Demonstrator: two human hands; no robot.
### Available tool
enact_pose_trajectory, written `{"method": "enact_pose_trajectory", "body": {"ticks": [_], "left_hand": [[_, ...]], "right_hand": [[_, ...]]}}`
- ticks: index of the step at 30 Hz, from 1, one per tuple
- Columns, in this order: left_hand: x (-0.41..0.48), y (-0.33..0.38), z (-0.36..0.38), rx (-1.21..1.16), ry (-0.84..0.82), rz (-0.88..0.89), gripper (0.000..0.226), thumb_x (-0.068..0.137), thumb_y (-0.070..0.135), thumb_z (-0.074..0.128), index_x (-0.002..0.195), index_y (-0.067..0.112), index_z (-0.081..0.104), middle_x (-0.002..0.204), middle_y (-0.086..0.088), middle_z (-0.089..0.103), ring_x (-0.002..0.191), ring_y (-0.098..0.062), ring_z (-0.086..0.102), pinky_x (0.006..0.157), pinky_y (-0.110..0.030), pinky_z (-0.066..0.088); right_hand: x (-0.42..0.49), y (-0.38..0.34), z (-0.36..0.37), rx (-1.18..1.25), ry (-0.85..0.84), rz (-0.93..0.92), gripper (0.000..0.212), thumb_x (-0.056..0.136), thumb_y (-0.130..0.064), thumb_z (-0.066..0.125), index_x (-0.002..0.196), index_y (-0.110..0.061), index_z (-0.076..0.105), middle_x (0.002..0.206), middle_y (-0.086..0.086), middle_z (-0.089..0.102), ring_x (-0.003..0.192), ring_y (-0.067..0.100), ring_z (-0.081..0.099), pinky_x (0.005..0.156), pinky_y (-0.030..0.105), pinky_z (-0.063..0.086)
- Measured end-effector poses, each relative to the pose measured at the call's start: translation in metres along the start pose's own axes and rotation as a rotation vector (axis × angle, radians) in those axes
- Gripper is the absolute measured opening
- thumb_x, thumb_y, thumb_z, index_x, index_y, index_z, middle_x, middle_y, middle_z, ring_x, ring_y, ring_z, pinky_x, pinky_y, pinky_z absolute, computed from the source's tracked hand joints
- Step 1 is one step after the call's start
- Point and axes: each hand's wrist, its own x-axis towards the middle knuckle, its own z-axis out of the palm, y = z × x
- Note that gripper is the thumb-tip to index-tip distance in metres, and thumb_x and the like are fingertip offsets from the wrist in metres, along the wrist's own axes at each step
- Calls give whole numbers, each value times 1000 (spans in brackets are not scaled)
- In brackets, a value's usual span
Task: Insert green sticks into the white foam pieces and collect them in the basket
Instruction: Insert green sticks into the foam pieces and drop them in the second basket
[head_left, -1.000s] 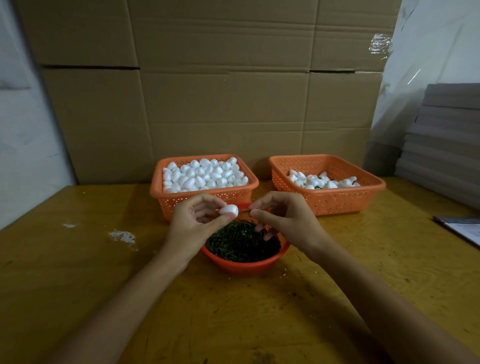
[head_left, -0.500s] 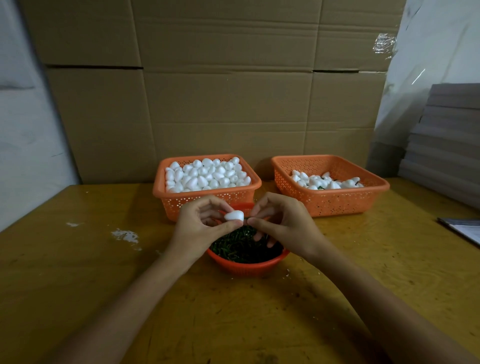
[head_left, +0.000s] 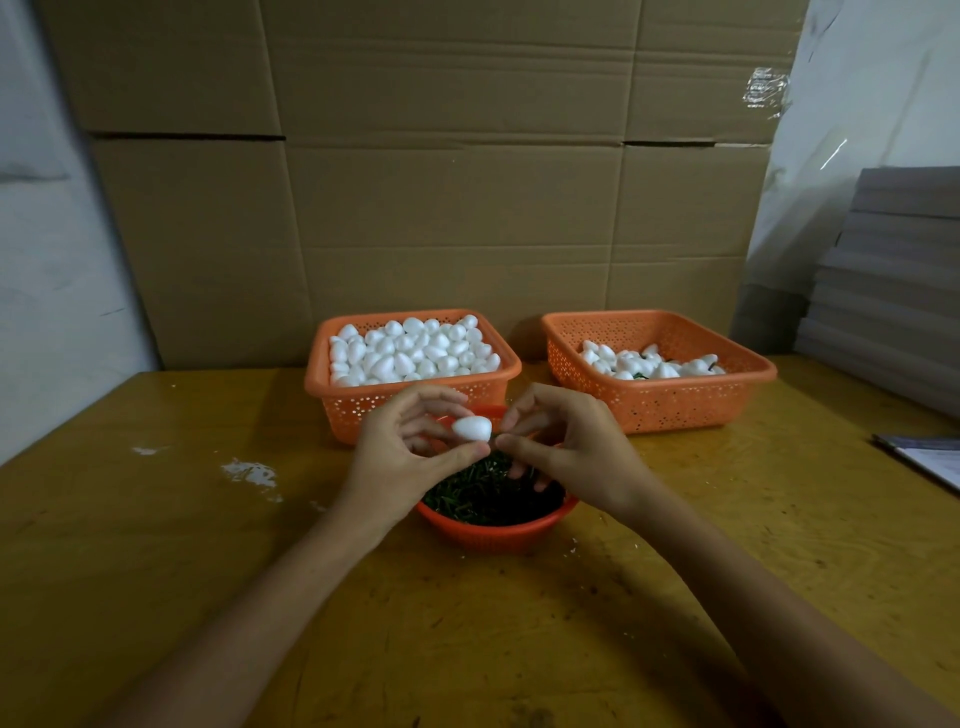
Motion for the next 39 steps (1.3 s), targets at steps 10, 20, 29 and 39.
{"method": "enact_pose_trajectory", "body": {"ticks": [10,20,29,39], "left_hand": [[-5,2,8,24,57,-15,11,91,34,75,94,24,71,95,4,74,95,-17,71,88,-47,57],[-7,4,8,78,17,15,21,93,46,64,93,26,71,93,1,72,94,-18,69,89,-52,55],[-7,0,10,192,-15,49,14,99,29,63,89,21,70,85,6,69,89,-19,67,79,-46,52],[34,-11,-18,938,138,97,36,98,38,66,128,20,65,137,-3,54,130,-20,49,94,-32,47]], "right_hand": [[10,38,-88,-115,889,152,18,96,-22,74,112,-14,71,105,1,77,90,17,76,74,38,64],[15,74,-101,-814,576,201,34,98,3,54,125,-7,72,140,19,63,139,38,47,113,51,41],[9,0,3,-630,-153,-176,30,102,-32,60,132,-28,64,131,-8,67,120,10,59,98,31,50],[11,-9,26,-824,-547,70,46,109,-48,40,151,-33,52,157,-3,48,143,22,46,111,47,44]]}}
